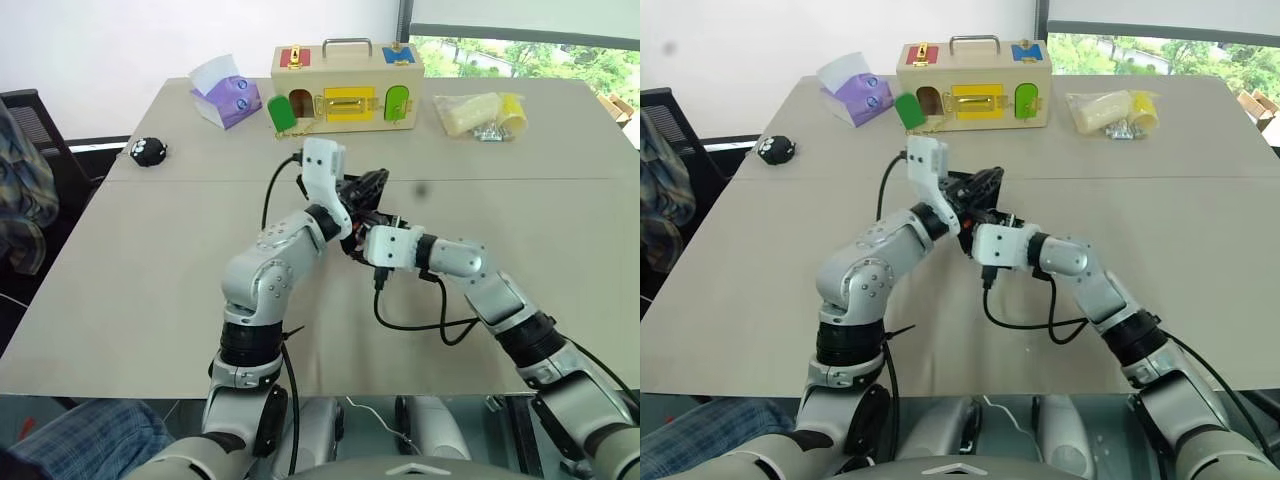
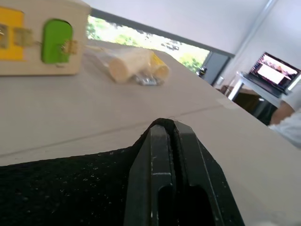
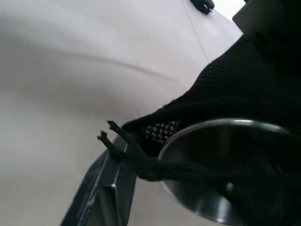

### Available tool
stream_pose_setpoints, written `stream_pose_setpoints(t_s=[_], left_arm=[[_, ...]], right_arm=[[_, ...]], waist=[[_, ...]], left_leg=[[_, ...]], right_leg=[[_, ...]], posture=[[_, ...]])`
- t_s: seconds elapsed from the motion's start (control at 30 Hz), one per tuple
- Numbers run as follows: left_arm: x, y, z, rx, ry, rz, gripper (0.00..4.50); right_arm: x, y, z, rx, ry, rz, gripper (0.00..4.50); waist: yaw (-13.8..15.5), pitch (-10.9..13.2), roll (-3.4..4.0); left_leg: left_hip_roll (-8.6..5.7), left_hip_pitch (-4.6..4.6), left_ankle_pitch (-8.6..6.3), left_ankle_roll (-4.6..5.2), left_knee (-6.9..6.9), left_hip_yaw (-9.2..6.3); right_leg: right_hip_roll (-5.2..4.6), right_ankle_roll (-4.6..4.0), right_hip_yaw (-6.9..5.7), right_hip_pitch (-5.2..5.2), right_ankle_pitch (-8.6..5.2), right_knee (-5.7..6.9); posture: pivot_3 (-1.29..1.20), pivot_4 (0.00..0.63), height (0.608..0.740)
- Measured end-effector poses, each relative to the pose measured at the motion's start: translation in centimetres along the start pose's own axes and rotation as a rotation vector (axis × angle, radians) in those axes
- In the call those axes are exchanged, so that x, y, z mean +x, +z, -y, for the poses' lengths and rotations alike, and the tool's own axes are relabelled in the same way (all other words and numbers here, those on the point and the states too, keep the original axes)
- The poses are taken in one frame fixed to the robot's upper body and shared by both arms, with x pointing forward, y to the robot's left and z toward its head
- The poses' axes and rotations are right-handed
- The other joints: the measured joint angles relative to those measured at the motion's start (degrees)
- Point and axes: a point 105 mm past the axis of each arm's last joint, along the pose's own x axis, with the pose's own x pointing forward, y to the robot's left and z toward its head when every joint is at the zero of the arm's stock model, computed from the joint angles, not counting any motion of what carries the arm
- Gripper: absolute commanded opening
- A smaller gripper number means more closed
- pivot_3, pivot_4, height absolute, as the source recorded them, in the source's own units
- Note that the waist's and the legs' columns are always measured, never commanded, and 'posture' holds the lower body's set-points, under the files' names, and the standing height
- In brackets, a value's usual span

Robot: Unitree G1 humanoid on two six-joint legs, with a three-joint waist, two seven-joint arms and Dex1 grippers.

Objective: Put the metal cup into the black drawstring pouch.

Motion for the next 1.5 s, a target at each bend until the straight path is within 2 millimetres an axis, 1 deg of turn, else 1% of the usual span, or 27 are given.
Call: stream_pose_setpoints(t_s=[0.1, 0.27, 0.37, 0.43, 0.47, 0.5, 0.53, 0.57, 0.63, 0.67, 0.7, 0.8, 0.9, 1.0, 1.13, 1.2, 1.27, 1.33, 1.5], left_arm=[[0.0, -0.2, 0.2, -0.013, -0.009, -0.002, 0.00], [0.0, -0.6, 0.5, -0.041, -0.025, -0.004, 0.00], [0.2, -0.9, 0.8, -0.054, -0.039, -0.015, 0.00], [0.3, -1.0, 1.1, -0.065, -0.050, -0.019, 0.00], [0.3, -0.9, 1.2, -0.073, -0.055, -0.014, 0.00], [0.0, -0.8, 1.0, -0.075, -0.057, -0.008, 0.00], [-0.5, -1.1, 0.3, -0.082, -0.035, -0.015, 0.00], [-0.9, -1.6, -0.2, -0.091, -0.014, -0.029, 0.00], [-1.2, -1.9, -0.9, -0.105, 0.015, -0.037, 0.00], [-1.2, -1.9, -0.9, -0.106, 0.012, -0.035, 0.00], [-1.0, -1.8, -0.6, -0.110, 0.002, -0.030, 0.00], [-0.7, -1.9, -0.1, -0.115, -0.014, -0.031, 0.00], [-0.8, -1.8, -0.2, -0.113, -0.007, -0.029, 0.00], [-0.9, -1.8, -0.3, -0.113, -0.004, -0.027, 0.00], [-0.9, -1.6, -0.5, -0.111, 0.001, -0.021, 0.00], [-1.0, -1.6, -0.5, -0.107, -0.001, -0.019, 0.00], [-1.1, -1.3, -0.4, -0.106, -0.023, -0.004, 0.00], [-1.2, -1.0, -0.3, -0.109, -0.046, 0.012, 0.00], [-1.2, -0.6, -0.5, -0.129, -0.055, 0.034, 0.00]], right_arm=[[0.0, -0.1, -0.1, -0.014, -0.004, 0.015, 3.03], [0.0, -0.2, 0.1, -0.069, -0.048, 0.057, 3.03], [-0.3, -0.4, 0.5, -0.155, -0.063, 0.060, 3.03], [-0.7, -0.5, 1.0, -0.245, -0.066, 0.053, 3.03], [-1.0, -0.8, 1.2, -0.284, -0.067, 0.045, 3.03], [-1.6, -1.7, 1.9, -0.277, -0.096, 0.013, 3.03], [-3.3, -4.1, 3.4, -0.261, -0.152, -0.081, 3.03], [-4.4, -5.2, 4.2, -0.263, -0.178, -0.130, 3.03], [-5.1, -5.8, 4.8, -0.271, -0.198, -0.159, 3.03], [-5.1, -5.9, 4.8, -0.272, -0.198, -0.159, 3.03], [-4.6, -5.5, 4.4, -0.280, -0.188, -0.138, 3.03], [-3.9, -5.1, 3.9, -0.272, -0.180, -0.113, 3.03], [-3.9, -4.9, 4.6, -0.181, -0.238, -0.088, 3.03], [-4.2, -4.9, 5.6, -0.029, -0.324, -0.056, 3.03], [-5.0, -5.5, 6.0, 0.123, -0.369, -0.037, 3.03], [-5.7, -5.9, 5.6, 0.225, -0.375, -0.025, 3.03], [-6.3, -6.1, 4.7, 0.342, -0.367, 0.000, 3.03], [-6.7, -5.9, 4.0, 0.441, -0.362, 0.029, 3.03], [-7.9, -5.1, 3.1, 0.643, -0.362, 0.087, 3.03]], waist=[[-0.4, 0.0, 0.00], [0.0, 0.0, 0.00], [0.1, 0.0, -0.01], [0.2, 0.0, -0.01], [0.2, 0.0, -0.01], [0.2, 0.0, -0.01], [0.3, 0.0, 0.00], [0.2, 0.0, -0.01], [-0.1, 0.0, -0.05], [-0.2, 0.0, -0.06], [-0.4, 0.0, -0.05], [-0.3, 0.0, -0.05], [-0.1, 0.0, -0.06], [0.1, 0.0, -0.06], [0.2, 0.0, -0.06], [0.2, 0.0, -0.05], [0.2, 0.0, -0.05], [0.0, 0.0, -0.05], [0.2, 0.0, -0.05]], left_leg=[[0.16, 0.08, 0.01, -0.02, -0.03, 0.02], [0.09, 0.05, 0.02, -0.04, -0.02, 0.04], [0.04, 0.03, 0.02, -0.03, 0.00, 0.03], [0.05, 0.04, 0.02, -0.03, 0.00, 0.02], [0.06, 0.04, 0.02, -0.04, 0.00, 0.02], [0.07, 0.06, 0.02, -0.04, -0.01, 0.02], [0.04, 0.04, 0.02, -0.03, -0.01, 0.03], [0.06, 0.04, 0.02, -0.03, -0.01, 0.05], [0.09, 0.05, 0.02, -0.03, -0.02, 0.09], [0.13, 0.06, 0.02, -0.03, -0.02, 0.11], [0.18, 0.08, 0.02, -0.03, -0.04, 0.15], [0.20, 0.08, 0.02, -0.04, -0.04, 0.13], [0.15, 0.07, 0.02, -0.04, -0.01, 0.14], [0.15, 0.06, 0.02, -0.03, 0.00, 0.11], [0.14, 0.04, 0.02, -0.03, -0.01, 0.06], [0.14, 0.04, 0.02, -0.03, -0.01, 0.06], [0.16, 0.03, 0.02, -0.03, -0.01, 0.05], [0.17, 0.05, 0.02, -0.03, -0.02, 0.07], [0.17, 0.05, 0.02, -0.02, -0.01, 0.05]], right_leg=[[0.10, -0.01, 0.08, 0.00, 0.00, 0.06], [0.16, -0.02, 0.10, 0.00, 0.01, 0.03], [0.12, -0.01, 0.10, 0.00, 0.01, 0.01], [0.13, -0.01, 0.08, 0.00, 0.01, 0.02], [0.14, -0.01, 0.08, 0.00, 0.01, 0.02], [0.14, -0.02, 0.07, 0.02, 0.01, 0.02], [0.11, -0.02, 0.08, 0.02, 0.01, 0.03], [0.14, -0.02, 0.10, 0.01, 0.01, 0.02], [0.18, -0.02, 0.16, 0.00, 0.01, 0.02], [0.20, -0.02, 0.18, 0.00, 0.01, 0.02], [0.21, -0.02, 0.22, 0.00, 0.01, 0.03], [0.23, -0.02, 0.18, 0.00, 0.01, 0.04], [0.20, -0.02, 0.21, 0.01, 0.01, 0.03], [0.19, -0.02, 0.18, 0.01, 0.01, 0.02], [0.18, -0.02, 0.14, 0.01, 0.01, 0.02], [0.18, -0.02, 0.14, 0.01, 0.01, 0.02], [0.18, -0.02, 0.13, 0.01, 0.01, 0.02], [0.18, -0.02, 0.16, 0.01, 0.01, 0.04], [0.18, -0.02, 0.14, 0.01, 0.01, 0.05]], posture=[[0.00, 0.150, 0.710], [0.00, 0.150, 0.710], [0.00, 0.150, 0.710], [0.00, 0.150, 0.710], [0.00, 0.150, 0.710], [0.00, 0.150, 0.710], [0.00, 0.150, 0.710], [0.00, 0.150, 0.710], [0.00, 0.150, 0.710], [0.00, 0.150, 0.710], [0.00, 0.150, 0.710], [0.00, 0.150, 0.710], [0.00, 0.150, 0.710], [0.00, 0.150, 0.710], [0.00, 0.150, 0.710], [0.00, 0.150, 0.710], [0.00, 0.150, 0.710], [0.00, 0.150, 0.710], [0.00, 0.150, 0.710]])
